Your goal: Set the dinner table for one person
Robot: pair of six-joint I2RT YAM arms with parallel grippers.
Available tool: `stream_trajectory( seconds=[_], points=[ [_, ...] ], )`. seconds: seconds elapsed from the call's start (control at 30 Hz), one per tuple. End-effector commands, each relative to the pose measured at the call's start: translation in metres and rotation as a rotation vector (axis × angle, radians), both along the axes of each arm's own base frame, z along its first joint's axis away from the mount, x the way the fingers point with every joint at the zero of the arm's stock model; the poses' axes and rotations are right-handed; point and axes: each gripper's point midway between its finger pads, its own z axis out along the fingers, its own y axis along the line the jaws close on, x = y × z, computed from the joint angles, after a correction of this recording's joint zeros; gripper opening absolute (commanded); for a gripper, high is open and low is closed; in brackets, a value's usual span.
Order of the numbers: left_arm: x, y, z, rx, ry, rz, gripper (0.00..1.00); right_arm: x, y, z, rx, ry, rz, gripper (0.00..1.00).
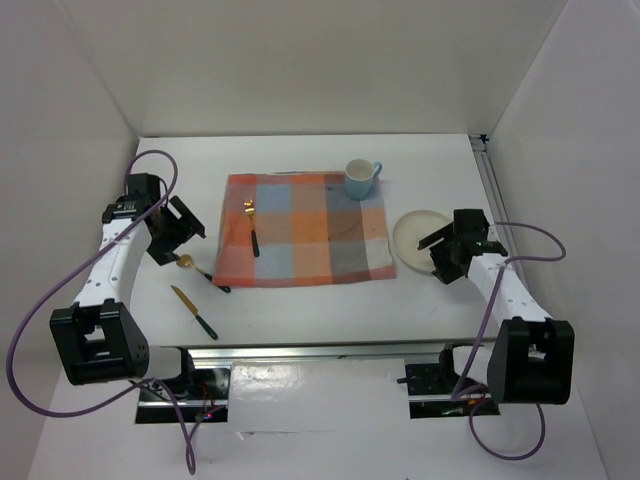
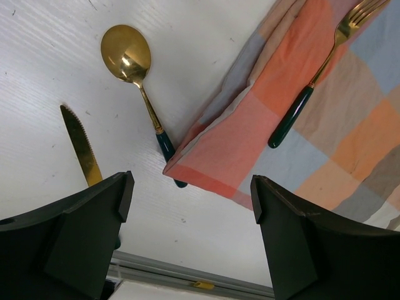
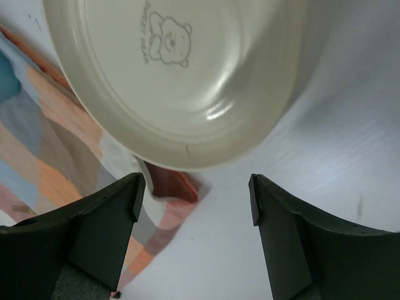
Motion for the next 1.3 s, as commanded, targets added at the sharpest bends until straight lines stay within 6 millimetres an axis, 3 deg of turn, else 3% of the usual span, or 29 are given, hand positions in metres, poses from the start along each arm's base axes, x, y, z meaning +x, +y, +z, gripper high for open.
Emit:
stream_trajectory(
  seconds=[0.0,0.13,0.23,0.4,0.53,0.6,0.67,0.83,1.03,1.13,1.2,1.27],
  points=[
    [0.004,0.002,0.003,0.013,-0.019,0.008,0.94,0.032,-0.012,0.003,0.026,-0.109,-0.045,0.8],
    [0.006,-0.001,0.007,0.0,-0.041,-0.001,0.94,0.047,-0.021,-0.02,0.034,-0.093,-0.069,0.8],
    [0.008,-0.001,0.008,0.0,-0.052,-0.002,0.94,0.047,-0.027,-0.039,0.066,-0.027,-0.106,0.77],
    [0.006,0.0,0.007,0.011,-0.042,-0.005,0.94,0.046,-0.023,-0.048,0.081,-0.013,-0.085,0.74],
    [0.008,-0.001,0.011,0.005,-0.053,-0.01,0.94,0.047,-0.025,-0.034,0.06,-0.075,-0.047,0.73],
    [0.008,-0.001,0.008,0.003,-0.045,-0.01,0.94,0.05,-0.03,-0.015,0.02,-0.14,-0.039,0.73],
    [0.011,-0.002,0.009,-0.006,-0.048,-0.015,0.94,0.044,-0.037,-0.003,-0.016,-0.143,-0.046,0.76],
    [0.014,-0.002,0.013,-0.004,-0.058,-0.015,0.94,0.013,-0.059,0.0,-0.096,-0.031,-0.13,0.81],
    [0.013,0.002,0.017,0.021,-0.055,-0.022,0.94,-0.024,-0.051,-0.027,-0.05,0.04,-0.15,0.81],
    [0.013,0.002,0.017,0.021,-0.055,-0.022,0.94,-0.014,-0.047,-0.036,-0.024,0.002,-0.117,0.8],
    [0.013,0.002,0.017,0.021,-0.055,-0.022,0.94,0.003,-0.048,-0.042,-0.02,-0.029,-0.093,0.79],
    [0.013,0.002,0.017,0.021,-0.055,-0.022,0.94,0.009,-0.046,-0.055,0.005,0.007,-0.082,0.73]
  ],
)
